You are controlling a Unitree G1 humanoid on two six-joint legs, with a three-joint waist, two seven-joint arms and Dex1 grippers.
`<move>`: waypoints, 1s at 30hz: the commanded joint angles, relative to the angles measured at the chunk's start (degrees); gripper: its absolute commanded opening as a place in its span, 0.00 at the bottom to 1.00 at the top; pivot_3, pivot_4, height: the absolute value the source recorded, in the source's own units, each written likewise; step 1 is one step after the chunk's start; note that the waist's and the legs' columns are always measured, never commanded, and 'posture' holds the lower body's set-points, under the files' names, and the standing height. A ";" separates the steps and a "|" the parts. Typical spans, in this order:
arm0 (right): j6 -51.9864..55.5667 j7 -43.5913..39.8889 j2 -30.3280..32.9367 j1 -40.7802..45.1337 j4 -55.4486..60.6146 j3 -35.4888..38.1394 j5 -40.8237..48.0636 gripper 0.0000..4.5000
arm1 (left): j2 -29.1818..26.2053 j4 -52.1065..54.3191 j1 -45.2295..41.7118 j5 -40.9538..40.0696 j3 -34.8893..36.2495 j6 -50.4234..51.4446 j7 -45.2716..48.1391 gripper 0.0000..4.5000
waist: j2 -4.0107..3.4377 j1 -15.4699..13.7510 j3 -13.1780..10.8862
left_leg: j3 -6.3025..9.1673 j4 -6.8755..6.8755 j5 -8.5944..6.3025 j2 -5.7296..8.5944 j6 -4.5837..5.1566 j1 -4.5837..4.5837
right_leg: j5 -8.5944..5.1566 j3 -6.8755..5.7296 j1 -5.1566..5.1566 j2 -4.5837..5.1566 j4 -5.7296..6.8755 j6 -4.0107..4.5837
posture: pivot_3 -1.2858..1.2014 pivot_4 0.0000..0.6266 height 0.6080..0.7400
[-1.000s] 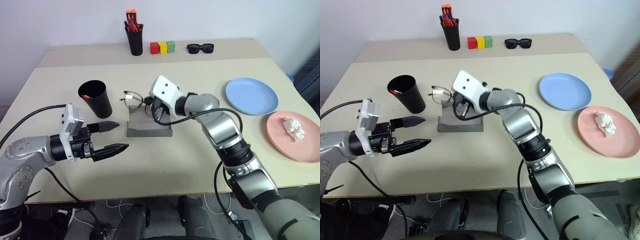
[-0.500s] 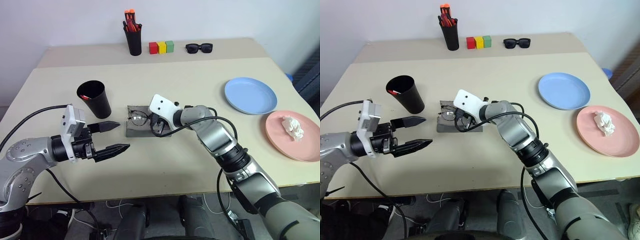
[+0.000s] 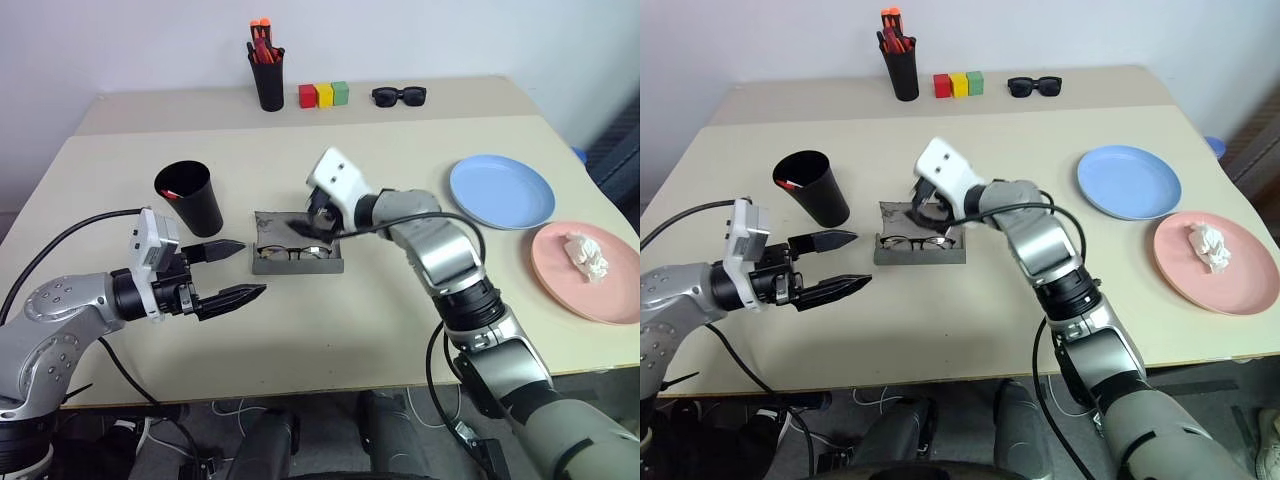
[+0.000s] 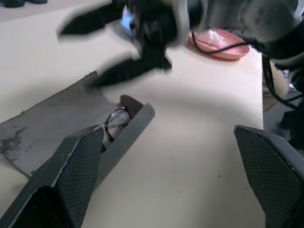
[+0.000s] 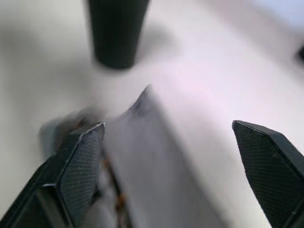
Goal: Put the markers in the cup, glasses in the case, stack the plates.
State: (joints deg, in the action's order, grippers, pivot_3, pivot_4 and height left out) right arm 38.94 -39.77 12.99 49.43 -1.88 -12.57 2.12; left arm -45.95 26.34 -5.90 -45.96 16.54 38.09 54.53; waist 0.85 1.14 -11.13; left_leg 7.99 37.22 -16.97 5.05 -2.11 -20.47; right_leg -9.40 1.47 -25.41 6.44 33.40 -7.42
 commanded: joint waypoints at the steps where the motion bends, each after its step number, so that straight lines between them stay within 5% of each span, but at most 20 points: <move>1: -4.05 2.28 0.06 1.99 -2.21 4.73 1.92 0.99 | 0.06 -0.46 -1.33 0.86 0.35 -1.94 -0.35 1.00 | 0.00 0.00 0.00 | 0.00 0.00 0.00 0.00 0.00 0.01 | 0.00 0.00 0.01 0.00 0.00 0.00 | 0.52 0.24 1.00; 12: -15.98 6.10 4.32 -0.05 -7.11 5.13 -1.69 0.99 | 4.11 -4.24 -6.52 4.43 -2.71 -5.07 -4.69 1.00 | -0.03 0.02 -0.02 | -0.02 -0.04 0.00 0.00 0.00 0.00 | 0.00 0.00 -0.02 0.00 -0.02 0.00 | 0.52 0.24 1.00; 15: -17.87 1.86 7.75 -4.95 -3.30 7.20 1.44 1.00 | 9.54 -7.11 -11.66 10.77 -7.80 -8.54 -10.28 0.81 | 0.05 -0.82 0.03 | 0.03 0.00 0.02 0.01 -0.02 0.01 | 0.02 -0.03 0.08 0.01 -0.07 0.00 | 0.52 0.24 1.00; 19: -16.49 -9.64 15.10 -15.26 7.08 9.17 9.50 1.00 | 15.24 -14.87 -19.71 21.29 -14.59 -13.32 -16.75 0.37 | 0.06 -1.04 0.03 | 0.02 0.04 -0.01 0.08 0.02 -0.02 | 0.04 -0.03 0.19 0.06 -0.22 -0.02 | 0.52 0.24 1.00; 22: -14.36 -10.91 17.16 -18.40 11.68 11.13 13.28 1.00 | 17.53 -20.45 -24.40 24.47 -16.09 -14.61 -18.44 0.01 | 0.01 0.15 0.00 | -0.05 0.01 -0.01 0.05 0.04 0.01 | 0.04 -0.01 0.16 0.04 -0.23 -0.03 | 0.52 0.24 1.00; 30: -13.62 -6.52 17.42 -21.70 16.52 11.92 13.15 1.00 | 22.56 -44.84 -41.65 34.92 -20.13 -19.89 -22.16 0.01 | 0.02 -0.38 0.01 | -0.08 0.06 0.02 0.00 -0.01 0.05 | 0.04 0.00 0.17 -0.02 -0.17 -0.02 | 0.52 0.24 1.00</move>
State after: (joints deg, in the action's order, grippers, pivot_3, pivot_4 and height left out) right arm 25.52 -47.22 30.43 27.70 12.03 -0.88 14.80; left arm -23.87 -14.90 -45.75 -13.45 -2.78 19.43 33.37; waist 0.87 0.76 -11.12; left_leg 7.92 37.28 -16.95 5.07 -2.12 -20.44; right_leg -9.36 1.48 -25.24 6.43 33.22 -7.45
